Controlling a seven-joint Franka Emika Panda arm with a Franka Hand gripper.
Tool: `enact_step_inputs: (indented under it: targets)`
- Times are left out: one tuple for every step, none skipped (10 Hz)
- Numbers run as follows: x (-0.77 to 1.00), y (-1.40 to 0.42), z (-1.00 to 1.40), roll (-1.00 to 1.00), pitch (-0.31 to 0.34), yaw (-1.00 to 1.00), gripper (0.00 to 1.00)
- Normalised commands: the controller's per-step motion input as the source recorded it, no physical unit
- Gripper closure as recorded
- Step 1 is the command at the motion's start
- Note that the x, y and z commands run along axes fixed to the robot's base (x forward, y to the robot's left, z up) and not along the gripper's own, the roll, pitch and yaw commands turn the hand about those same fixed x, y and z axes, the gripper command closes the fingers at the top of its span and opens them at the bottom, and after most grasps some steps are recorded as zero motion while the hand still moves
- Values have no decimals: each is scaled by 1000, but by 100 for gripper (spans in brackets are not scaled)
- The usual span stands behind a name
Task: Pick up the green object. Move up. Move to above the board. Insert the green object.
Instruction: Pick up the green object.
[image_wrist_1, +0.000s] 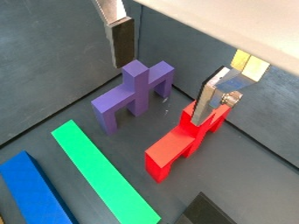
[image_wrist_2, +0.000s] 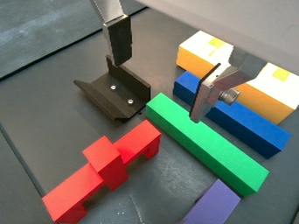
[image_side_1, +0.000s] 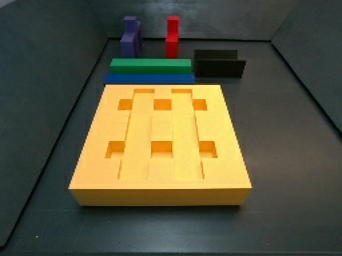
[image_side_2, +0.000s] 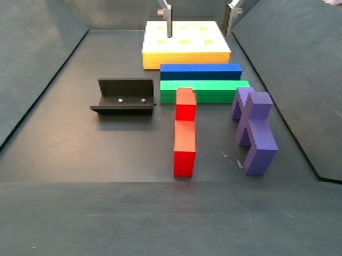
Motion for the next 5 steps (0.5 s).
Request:
enact_step_inputs:
  targets:
    - [0, 0, -23, 0, 0, 0, 0]
    - [254, -160, -114, 23, 63, -111, 0]
    - [51, -329, -191, -70, -73, -717, 0]
    - [0, -160, -283, -93, -179, -911, 0]
    - [0, -126, -283, -94, -179, -937, 0]
